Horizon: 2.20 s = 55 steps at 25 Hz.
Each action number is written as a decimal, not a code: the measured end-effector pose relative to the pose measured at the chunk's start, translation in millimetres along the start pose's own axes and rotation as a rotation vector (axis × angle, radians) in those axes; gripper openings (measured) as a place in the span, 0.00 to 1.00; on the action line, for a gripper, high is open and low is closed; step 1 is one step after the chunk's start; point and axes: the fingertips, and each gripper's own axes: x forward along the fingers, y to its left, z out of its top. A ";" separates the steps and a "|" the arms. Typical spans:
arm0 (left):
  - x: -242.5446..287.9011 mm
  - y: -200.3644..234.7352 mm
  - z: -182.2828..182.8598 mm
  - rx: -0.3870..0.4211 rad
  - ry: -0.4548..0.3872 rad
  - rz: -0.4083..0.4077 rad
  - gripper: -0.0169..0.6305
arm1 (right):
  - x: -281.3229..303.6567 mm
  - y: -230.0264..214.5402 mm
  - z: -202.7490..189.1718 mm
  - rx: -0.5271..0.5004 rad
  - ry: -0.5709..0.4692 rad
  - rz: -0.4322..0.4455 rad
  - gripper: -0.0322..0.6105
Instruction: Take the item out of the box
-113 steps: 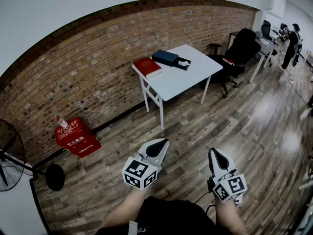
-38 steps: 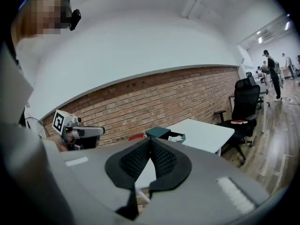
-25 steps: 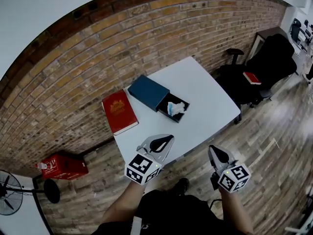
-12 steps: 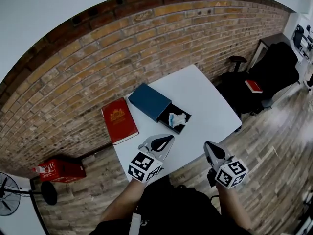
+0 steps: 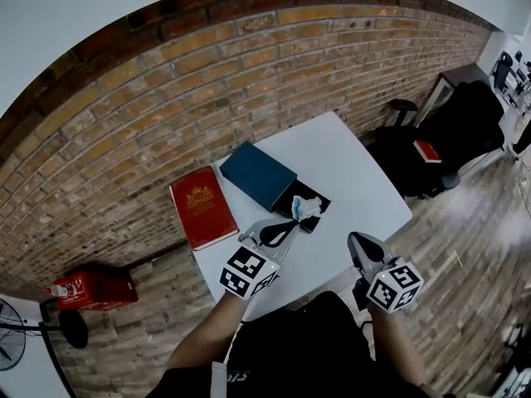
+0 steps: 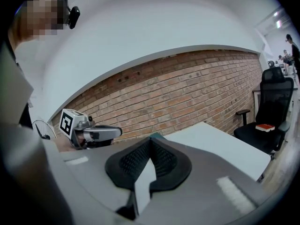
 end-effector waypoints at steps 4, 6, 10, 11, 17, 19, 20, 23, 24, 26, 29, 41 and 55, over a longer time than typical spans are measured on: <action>6.5 5.9 -11.7 -0.003 0.033 0.007 0.04 | 5.5 -1.7 -7.2 0.001 0.026 0.009 0.05; 14.5 10.2 -16.4 0.003 0.051 0.015 0.04 | 8.9 -8.7 -9.7 0.013 0.034 0.010 0.05; 39.1 15.7 -24.2 -0.006 0.087 0.020 0.08 | 15.9 -26.0 -11.5 0.030 0.059 0.035 0.05; 47.8 15.7 -26.7 -0.003 0.102 0.019 0.09 | 17.2 -33.1 -11.7 0.033 0.068 0.039 0.05; 91.6 15.0 -55.1 0.011 0.227 0.016 0.15 | 21.0 -74.3 -25.5 0.094 0.114 0.045 0.05; 104.8 19.5 -64.4 0.039 0.272 0.027 0.16 | 24.6 -86.3 -29.2 0.109 0.127 0.049 0.05; 111.4 22.2 -68.0 0.060 0.290 0.034 0.16 | 26.5 -91.4 -30.2 0.115 0.132 0.052 0.05; 125.8 28.3 -81.5 0.087 0.344 0.036 0.17 | 32.5 -100.5 -34.1 0.134 0.139 0.064 0.05; 129.3 30.4 -87.5 0.091 0.366 0.031 0.18 | 35.2 -102.0 -35.5 0.139 0.141 0.068 0.05; 136.7 34.0 -101.0 0.109 0.415 0.020 0.21 | 40.2 -104.5 -37.4 0.146 0.145 0.075 0.05; 148.4 37.7 -118.6 0.143 0.475 -0.003 0.22 | 44.3 -107.1 -35.0 0.143 0.149 0.086 0.05; 171.3 61.7 -197.8 0.204 0.717 -0.055 0.31 | 32.4 -126.6 -37.0 0.166 0.164 0.051 0.05; 183.8 74.5 -225.3 0.298 0.896 -0.098 0.34 | 25.5 -129.7 -41.9 0.203 0.171 0.055 0.05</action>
